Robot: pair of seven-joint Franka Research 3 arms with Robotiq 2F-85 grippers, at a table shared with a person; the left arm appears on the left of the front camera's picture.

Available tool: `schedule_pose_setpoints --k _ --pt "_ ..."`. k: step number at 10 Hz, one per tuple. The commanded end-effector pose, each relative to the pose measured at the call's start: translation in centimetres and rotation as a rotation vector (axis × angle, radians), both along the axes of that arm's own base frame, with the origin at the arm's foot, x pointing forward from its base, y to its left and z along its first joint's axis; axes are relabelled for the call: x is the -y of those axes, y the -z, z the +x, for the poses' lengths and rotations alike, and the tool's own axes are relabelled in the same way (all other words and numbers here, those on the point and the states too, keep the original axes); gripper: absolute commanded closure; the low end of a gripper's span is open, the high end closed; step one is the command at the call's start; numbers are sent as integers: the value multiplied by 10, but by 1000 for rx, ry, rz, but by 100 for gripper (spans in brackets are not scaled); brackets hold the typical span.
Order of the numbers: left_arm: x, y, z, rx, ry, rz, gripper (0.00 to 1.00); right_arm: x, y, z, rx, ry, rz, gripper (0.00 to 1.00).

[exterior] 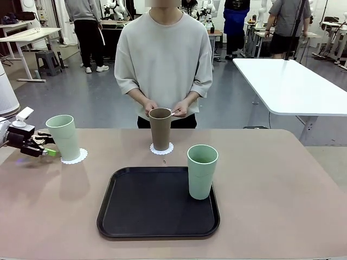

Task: Place coasters on the table and set cups on them.
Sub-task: Take one Reusable plastic cup from the Flat Tray and place it on a coaster set by the human.

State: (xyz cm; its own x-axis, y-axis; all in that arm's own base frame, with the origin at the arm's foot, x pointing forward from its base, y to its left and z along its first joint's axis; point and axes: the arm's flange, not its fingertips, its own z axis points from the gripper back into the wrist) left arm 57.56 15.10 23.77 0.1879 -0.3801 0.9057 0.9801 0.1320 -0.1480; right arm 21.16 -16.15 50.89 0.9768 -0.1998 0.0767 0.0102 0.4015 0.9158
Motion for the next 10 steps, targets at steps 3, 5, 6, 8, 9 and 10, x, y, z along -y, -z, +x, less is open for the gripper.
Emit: schedule_pose_setpoints --k 3,5,6,8,9,10 --pt "-23 -63 -60 -24 -106 239 0 0 -1 0 11 -2 16 0" --pt "-20 -123 -117 1 -202 438 0 0 -1 0 11 -2 16 0" --pt "-3 -152 -142 39 -224 477 0 0 -1 0 11 -2 16 0" --pt "43 -200 -171 55 -324 519 0 0 -1 0 11 -2 16 0" --pt "62 -213 -170 23 -357 549 0 0 -1 0 11 -2 16 0" --pt "79 -219 -168 -48 -422 616 0 0 -1 0 11 -2 16 0"
